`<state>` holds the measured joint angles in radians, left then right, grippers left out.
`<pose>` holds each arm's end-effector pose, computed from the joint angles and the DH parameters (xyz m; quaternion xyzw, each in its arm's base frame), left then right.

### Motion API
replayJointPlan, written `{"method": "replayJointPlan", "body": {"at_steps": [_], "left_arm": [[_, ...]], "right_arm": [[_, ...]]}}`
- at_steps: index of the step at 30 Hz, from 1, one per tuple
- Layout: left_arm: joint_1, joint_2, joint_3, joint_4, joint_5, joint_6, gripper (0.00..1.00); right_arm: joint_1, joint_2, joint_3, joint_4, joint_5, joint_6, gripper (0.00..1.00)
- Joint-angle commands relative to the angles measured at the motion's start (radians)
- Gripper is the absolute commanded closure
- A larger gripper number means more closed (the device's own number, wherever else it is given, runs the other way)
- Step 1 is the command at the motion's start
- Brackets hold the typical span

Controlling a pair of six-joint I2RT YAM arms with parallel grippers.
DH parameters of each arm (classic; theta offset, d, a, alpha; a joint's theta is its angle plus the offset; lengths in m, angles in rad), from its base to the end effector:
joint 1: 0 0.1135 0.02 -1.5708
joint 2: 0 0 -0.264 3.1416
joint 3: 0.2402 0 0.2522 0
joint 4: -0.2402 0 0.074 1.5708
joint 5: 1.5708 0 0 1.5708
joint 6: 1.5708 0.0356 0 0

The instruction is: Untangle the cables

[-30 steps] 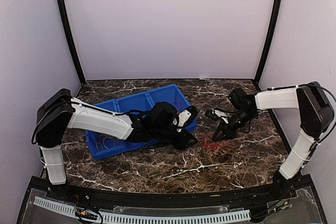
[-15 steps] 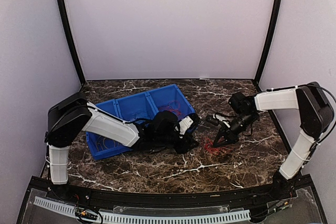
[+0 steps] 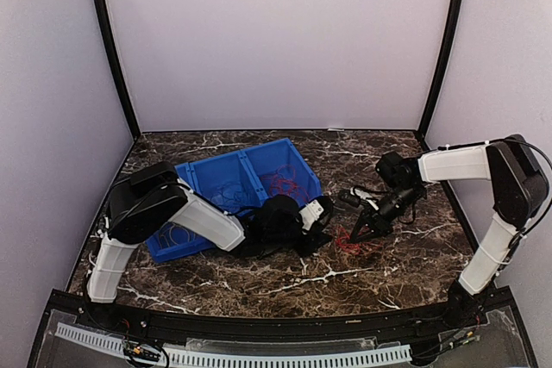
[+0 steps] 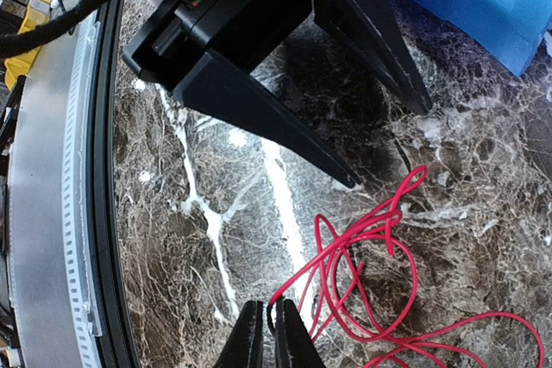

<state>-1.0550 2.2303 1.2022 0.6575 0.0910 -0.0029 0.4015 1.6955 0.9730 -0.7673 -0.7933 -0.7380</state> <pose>0.2249 -0.4032 0.1037 0.4362 0.7001 -0.3171 0.4681 0.2518 0.1344 0.1598 -0.5103 0.7676 0.3743 0.1015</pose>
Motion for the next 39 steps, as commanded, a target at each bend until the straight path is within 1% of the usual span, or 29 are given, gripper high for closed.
{"method": "replayJointPlan", "body": {"at_steps": [1,5,7,11,13,17,21,24,25,28,30,33,35,39], "left_arm": [[-0.005,0.048,0.059,0.092,-0.004,0.044,0.56],[-0.005,0.09,0.1,0.1,0.006,0.066,0.59],[-0.005,0.1,0.113,0.097,0.008,0.074,0.63],[-0.005,0.098,0.105,0.109,0.002,0.084,0.76],[-0.005,0.094,0.091,0.129,0.003,0.09,0.8],[-0.004,0.093,0.065,0.178,0.003,0.095,0.82],[-0.003,0.092,0.066,0.194,0.009,0.091,0.89],[-0.004,0.071,0.053,0.186,0.008,0.077,0.93],[-0.004,0.062,0.033,0.186,0.006,0.073,0.95],[-0.005,-0.012,-0.032,0.185,-0.016,0.055,1.0],[-0.006,-0.074,-0.121,0.189,-0.037,0.04,1.0],[-0.009,-0.171,-0.216,0.189,-0.061,0.013,1.0],[-0.011,-0.263,-0.275,0.172,-0.076,0.007,1.0],[-0.019,-0.394,-0.381,0.124,-0.127,-0.026,1.0]], "right_arm": [[0.005,-0.019,-0.002,-0.024,-0.029,-0.015,0.91],[0.006,-0.018,-0.002,-0.024,-0.027,-0.016,0.91],[0.005,-0.017,-0.002,-0.026,-0.027,-0.015,0.91],[0.005,-0.013,-0.003,-0.023,-0.026,-0.015,0.91],[0.005,-0.008,0.001,-0.024,-0.026,-0.015,0.91],[0.005,-0.002,0.002,-0.023,-0.026,-0.014,0.91],[0.005,0.0,0.002,-0.02,-0.022,-0.009,0.91],[0.005,-0.004,-0.001,-0.007,-0.004,0.007,0.9],[0.005,-0.006,-0.005,0.009,0.018,0.023,0.88],[-0.002,-0.015,-0.021,0.083,0.111,0.085,0.77],[-0.006,-0.017,-0.031,0.115,0.16,0.113,0.68],[-0.011,-0.019,-0.039,0.142,0.205,0.134,0.57],[-0.012,-0.021,-0.047,0.16,0.24,0.149,0.53],[-0.012,-0.01,-0.059,0.191,0.325,0.164,0.5]]}}
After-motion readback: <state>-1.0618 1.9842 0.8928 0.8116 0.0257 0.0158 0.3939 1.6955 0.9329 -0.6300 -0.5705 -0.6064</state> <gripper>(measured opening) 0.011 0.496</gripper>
